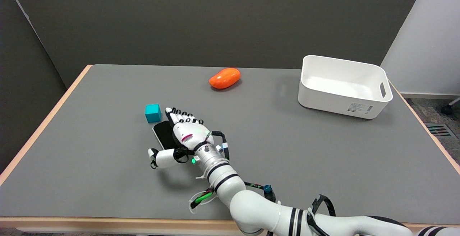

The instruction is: Pick up the blackboard eraser.

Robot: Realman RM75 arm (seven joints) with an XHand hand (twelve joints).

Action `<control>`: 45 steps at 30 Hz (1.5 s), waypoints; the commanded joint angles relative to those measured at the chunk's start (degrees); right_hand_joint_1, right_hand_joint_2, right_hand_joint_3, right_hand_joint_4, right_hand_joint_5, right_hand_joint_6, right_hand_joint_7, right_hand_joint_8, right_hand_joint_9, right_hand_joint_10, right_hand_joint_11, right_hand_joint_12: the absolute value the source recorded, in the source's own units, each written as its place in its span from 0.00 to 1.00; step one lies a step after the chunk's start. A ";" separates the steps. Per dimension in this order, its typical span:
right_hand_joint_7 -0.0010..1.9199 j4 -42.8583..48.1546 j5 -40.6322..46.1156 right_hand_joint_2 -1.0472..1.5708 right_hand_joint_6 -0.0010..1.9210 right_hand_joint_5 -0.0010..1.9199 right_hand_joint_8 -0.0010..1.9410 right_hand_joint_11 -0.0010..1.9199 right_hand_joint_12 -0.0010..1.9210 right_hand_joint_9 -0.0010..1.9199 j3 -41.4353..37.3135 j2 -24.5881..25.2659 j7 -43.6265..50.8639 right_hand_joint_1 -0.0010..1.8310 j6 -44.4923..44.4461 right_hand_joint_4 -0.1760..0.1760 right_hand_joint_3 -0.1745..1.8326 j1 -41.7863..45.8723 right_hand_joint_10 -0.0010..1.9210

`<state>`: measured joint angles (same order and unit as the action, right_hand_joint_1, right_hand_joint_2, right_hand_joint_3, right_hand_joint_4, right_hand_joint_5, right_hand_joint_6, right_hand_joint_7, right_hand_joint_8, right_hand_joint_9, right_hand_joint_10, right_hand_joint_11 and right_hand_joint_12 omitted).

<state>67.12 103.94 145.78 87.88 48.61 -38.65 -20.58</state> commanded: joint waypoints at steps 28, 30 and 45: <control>0.00 -8.93 -10.20 0.71 0.07 0.00 0.67 0.20 0.87 0.00 0.84 1.35 -4.32 0.53 2.44 0.00 0.53 -4.39 0.94; 0.00 -9.84 -18.41 0.74 0.14 0.02 0.80 0.13 0.94 0.00 0.84 1.35 -7.99 0.54 1.38 0.00 0.51 -4.00 0.98; 0.00 -7.08 -35.83 0.82 0.55 0.08 0.98 0.00 1.00 0.22 -1.15 -0.24 -14.14 0.89 -2.46 0.00 0.31 -3.16 1.00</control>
<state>58.42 85.86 146.18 88.98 41.53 -38.04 -24.44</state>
